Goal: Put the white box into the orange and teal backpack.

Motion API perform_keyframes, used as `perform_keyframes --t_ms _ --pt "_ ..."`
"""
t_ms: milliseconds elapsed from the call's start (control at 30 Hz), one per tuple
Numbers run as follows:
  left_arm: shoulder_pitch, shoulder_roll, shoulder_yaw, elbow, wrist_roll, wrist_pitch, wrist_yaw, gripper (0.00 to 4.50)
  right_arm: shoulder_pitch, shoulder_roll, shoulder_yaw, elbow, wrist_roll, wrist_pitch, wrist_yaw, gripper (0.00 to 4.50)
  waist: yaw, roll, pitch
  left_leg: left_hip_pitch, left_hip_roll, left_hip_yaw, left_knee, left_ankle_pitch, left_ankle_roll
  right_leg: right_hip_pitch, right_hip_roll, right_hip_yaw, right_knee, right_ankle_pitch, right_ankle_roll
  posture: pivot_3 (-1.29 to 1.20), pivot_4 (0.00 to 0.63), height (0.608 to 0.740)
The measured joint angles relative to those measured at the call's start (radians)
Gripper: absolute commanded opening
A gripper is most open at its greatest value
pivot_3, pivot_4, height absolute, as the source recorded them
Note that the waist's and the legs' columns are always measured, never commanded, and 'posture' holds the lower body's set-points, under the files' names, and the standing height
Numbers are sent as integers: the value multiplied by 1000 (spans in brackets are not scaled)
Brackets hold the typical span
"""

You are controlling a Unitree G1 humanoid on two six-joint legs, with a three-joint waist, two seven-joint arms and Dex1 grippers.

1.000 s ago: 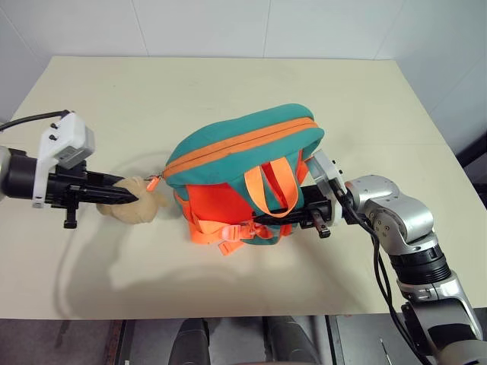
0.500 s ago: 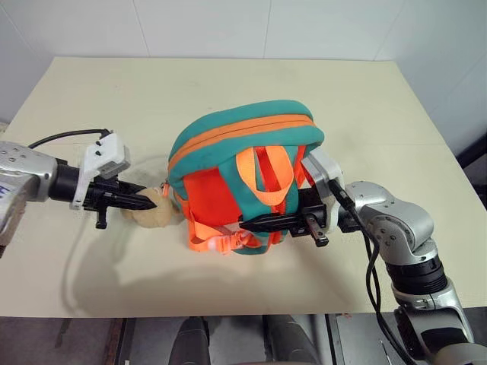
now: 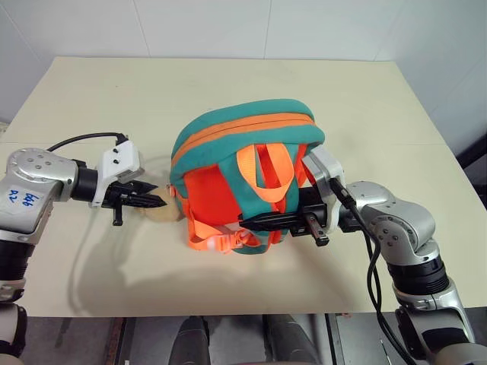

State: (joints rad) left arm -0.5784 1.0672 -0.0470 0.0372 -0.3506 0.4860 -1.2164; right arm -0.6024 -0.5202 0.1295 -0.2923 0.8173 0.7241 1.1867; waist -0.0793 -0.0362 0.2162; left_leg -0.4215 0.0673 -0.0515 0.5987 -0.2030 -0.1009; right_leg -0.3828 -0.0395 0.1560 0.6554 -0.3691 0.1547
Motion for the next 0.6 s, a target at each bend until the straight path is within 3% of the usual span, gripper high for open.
perform_keyframes --t_ms 267,367,600 --pt "135 -37 292 -82 -134 31 54 4308 38 -124 -37 0 -22 -2 20 3381 6 0 0 0 0 0 0 0 0 0 0 0 -1 0 0 0 150 740" --pt "213 -63 385 -100 -163 -20 43 4500 72 -186 -79 0 -31 -6 23 4391 12 0 0 0 0 0 0 0 0 0 0 0 -1 0 0 0 150 740" --pt "326 -117 505 -43 -214 -113 -24 4500 163 -381 -191 89 -130 -86 54 4471 24 0 0 1 0 1 1 0 0 1 -1 0 -1 0 0 0 150 740"
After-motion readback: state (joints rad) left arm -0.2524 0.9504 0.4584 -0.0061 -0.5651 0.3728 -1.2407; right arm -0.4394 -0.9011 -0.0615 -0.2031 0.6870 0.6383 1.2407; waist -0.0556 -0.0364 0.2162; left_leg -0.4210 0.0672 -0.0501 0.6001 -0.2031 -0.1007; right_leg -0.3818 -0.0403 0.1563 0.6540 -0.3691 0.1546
